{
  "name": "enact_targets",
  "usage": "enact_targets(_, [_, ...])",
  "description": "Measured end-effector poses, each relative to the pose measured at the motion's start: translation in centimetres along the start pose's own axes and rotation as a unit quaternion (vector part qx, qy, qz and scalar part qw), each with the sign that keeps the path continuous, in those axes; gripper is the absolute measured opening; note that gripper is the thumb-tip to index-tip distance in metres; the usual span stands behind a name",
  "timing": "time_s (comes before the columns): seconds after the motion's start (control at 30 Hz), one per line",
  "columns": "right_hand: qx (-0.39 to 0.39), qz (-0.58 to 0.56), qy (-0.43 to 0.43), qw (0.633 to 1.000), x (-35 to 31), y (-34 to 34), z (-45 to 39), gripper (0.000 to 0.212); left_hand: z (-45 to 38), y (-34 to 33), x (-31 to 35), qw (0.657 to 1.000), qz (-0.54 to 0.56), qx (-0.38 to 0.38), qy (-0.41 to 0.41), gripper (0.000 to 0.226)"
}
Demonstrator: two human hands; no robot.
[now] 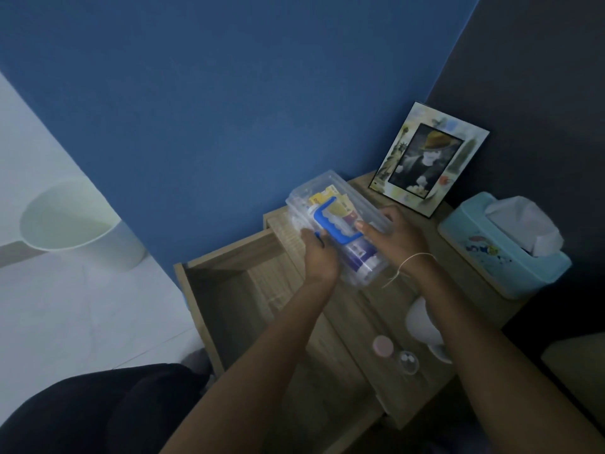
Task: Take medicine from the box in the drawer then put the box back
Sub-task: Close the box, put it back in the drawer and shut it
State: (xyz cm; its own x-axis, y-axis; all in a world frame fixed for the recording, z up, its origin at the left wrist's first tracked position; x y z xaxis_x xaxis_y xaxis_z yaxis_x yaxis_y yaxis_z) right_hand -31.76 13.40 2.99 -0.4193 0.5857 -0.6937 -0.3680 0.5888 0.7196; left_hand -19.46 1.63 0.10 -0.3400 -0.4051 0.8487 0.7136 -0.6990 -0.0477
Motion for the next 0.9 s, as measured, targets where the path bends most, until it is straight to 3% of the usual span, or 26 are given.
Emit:
enact_targets(0.13, [-0.017,-0.007,-0.020,1.000,-0.1,-0.8,0.6,0.045,0.1,1.7,0.4,0.993,-0.030,0.115,0.004,0.026])
enact_targets(0.23, [-0.033,-0.086,-0.041,0.995,0.0,-2.3,1.3,0.064,0.1,2.4,0.4,0.996,-0.037,0.081,-0.017,0.025])
enact_targets(0.3, [-0.036,-0.112,-0.044,0.992,-0.2,-2.8,1.5,0.067,-0.1,2.6,0.2,0.998,-0.043,0.040,-0.007,0.037])
enact_targets(0.47, [-0.022,-0.152,-0.046,0.987,-1.7,-3.3,2.9,0.053,0.1,3.6,0.1,0.998,0.014,-0.018,0.053,0.040])
enact_targets(0.57, [-0.015,-0.210,-0.044,0.977,-3.4,-4.3,4.5,0.031,1.0,5.1,-0.3,0.997,0.013,-0.034,0.067,0.034])
enact_targets(0.67, [-0.025,-0.227,-0.022,0.973,-5.2,-5.1,6.5,0.024,2.7,8.1,-1.0,0.998,0.010,-0.026,0.061,0.037])
enact_targets(0.8, [-0.061,-0.201,0.018,0.978,-7.1,-6.7,9.3,0.037,5.2,12.4,-2.0,0.999,-0.019,0.001,0.050,0.035])
enact_targets(0.9, [-0.092,-0.199,0.029,0.975,-7.8,-8.2,11.0,0.035,6.7,15.0,-3.4,0.995,-0.074,0.038,0.047,0.026])
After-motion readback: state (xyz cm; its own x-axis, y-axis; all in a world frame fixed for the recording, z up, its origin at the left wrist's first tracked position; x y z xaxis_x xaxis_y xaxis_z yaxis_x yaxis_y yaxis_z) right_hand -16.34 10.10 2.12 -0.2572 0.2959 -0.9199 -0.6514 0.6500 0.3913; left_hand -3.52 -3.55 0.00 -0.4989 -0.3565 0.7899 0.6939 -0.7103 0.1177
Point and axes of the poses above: each hand's wrist, its own z-axis away from the middle knuckle, its own y-axis out of the back of the hand, x = y × z, the point moved 7 cm from there along -z, towards the middle knuckle, and after that the axes turned 12 degrees about y, right-handed, at the moved point
